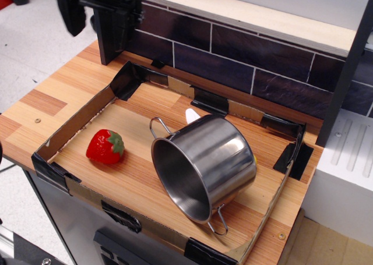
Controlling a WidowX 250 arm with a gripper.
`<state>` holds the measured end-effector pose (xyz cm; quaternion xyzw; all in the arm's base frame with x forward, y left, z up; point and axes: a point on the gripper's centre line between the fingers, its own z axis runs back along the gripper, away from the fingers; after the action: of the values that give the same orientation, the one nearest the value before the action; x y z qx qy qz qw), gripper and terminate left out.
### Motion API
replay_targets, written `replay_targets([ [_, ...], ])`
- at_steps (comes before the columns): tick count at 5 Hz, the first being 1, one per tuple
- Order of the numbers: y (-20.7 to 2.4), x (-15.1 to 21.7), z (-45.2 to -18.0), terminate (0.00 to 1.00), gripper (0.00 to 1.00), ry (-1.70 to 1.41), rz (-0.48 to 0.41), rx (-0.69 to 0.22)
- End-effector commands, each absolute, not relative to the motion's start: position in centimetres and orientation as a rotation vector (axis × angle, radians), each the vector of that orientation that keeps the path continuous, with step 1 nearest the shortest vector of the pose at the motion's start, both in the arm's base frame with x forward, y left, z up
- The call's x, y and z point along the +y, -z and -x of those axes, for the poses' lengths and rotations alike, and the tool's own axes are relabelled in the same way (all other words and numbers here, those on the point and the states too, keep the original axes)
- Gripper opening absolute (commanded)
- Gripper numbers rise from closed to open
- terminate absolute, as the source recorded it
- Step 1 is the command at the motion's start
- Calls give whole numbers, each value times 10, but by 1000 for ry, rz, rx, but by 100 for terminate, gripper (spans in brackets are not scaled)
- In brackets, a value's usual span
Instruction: Upright metal pot
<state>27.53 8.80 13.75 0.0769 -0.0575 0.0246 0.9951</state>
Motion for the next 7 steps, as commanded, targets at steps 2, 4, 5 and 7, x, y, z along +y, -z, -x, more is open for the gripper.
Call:
replay_targets([
  [2,-158,49,-185,0,100,672,-197,-302],
  [4,-133,56,-188,0,100,1084,-213,-332],
  [5,-122,49,-193,0,100,1156,-235,-401],
  [7,-102,28,-196,0,100,1289,-245,-481],
])
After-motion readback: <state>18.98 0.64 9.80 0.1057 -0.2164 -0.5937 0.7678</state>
